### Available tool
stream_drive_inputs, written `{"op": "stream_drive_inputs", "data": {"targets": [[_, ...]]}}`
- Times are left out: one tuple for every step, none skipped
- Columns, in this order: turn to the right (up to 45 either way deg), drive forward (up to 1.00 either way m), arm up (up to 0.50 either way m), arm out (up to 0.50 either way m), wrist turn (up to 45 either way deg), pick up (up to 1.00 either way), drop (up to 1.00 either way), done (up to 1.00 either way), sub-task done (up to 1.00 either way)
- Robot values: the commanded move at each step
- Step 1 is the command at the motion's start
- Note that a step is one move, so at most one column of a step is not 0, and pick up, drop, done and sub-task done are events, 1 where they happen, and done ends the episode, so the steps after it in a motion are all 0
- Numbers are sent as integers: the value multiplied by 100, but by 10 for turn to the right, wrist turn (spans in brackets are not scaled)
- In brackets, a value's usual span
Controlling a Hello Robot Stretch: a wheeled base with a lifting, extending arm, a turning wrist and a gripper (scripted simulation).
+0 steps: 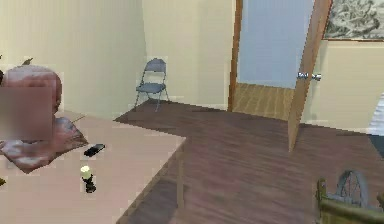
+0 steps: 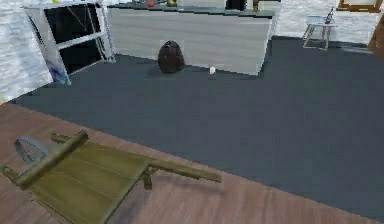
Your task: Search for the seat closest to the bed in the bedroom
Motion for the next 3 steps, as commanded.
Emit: {"op": "stream_drive_inputs", "data": {"targets": [[180, 0, 0, 0, 0, 0, 0, 0, 0], [0, 5, 0, 0, 0, 0, 0, 0, 0], [-30, 0, 0, 0, 0, 0, 0, 0, 0]]}}
